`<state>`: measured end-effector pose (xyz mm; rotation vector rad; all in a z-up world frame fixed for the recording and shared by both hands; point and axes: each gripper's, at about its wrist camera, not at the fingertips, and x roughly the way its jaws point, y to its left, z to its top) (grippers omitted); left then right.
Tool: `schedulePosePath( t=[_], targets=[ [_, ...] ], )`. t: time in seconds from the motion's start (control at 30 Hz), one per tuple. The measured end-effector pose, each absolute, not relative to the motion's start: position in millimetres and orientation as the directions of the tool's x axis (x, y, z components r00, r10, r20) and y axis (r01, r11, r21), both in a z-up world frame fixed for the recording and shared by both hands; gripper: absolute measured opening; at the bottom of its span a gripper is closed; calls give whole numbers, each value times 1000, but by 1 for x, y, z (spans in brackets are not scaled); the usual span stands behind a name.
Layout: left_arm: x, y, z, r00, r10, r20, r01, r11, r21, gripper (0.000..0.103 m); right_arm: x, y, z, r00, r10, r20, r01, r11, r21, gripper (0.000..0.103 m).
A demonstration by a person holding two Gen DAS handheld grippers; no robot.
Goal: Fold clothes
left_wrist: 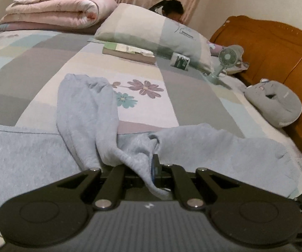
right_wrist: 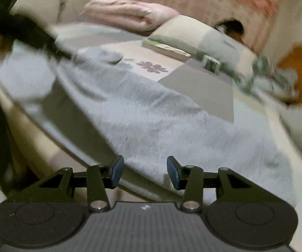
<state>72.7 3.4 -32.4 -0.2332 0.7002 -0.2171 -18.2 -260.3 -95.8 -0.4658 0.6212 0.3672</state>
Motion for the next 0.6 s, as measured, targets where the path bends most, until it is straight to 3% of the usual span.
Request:
schedulePosePath(
  t=[0.1,0.17,0.2,0.23,0.4,0.6],
  targets=[
    [74,2,-29,747,-282,-601,123,948,-292,3,-19,-239,-106,778,164,-607,-504,740,-446,50],
    [74,2,-28,748,-285,-599,123,947,-296,3,-18,-226,-121,799,109,-591,-505,655,-562,42],
    [74,4,-28,746,-287,-601,121,946,-302,3,-18,-220,-128,808,83,-583,-504,608,-613,22],
    [74,5,-28,744,-290,-602,118,943,-310,3,-18,-217,-134,814,64,-578,-507,565,-651,10],
    [72,9,-28,738,-295,-607,123,943,-310,3,-23,-224,-124,817,97,-568,-524,536,-662,8],
    [67,5,-55,700,-256,-666,140,964,-224,3,-22,-232,-128,785,117,-608,-571,518,-637,9]
  ],
)
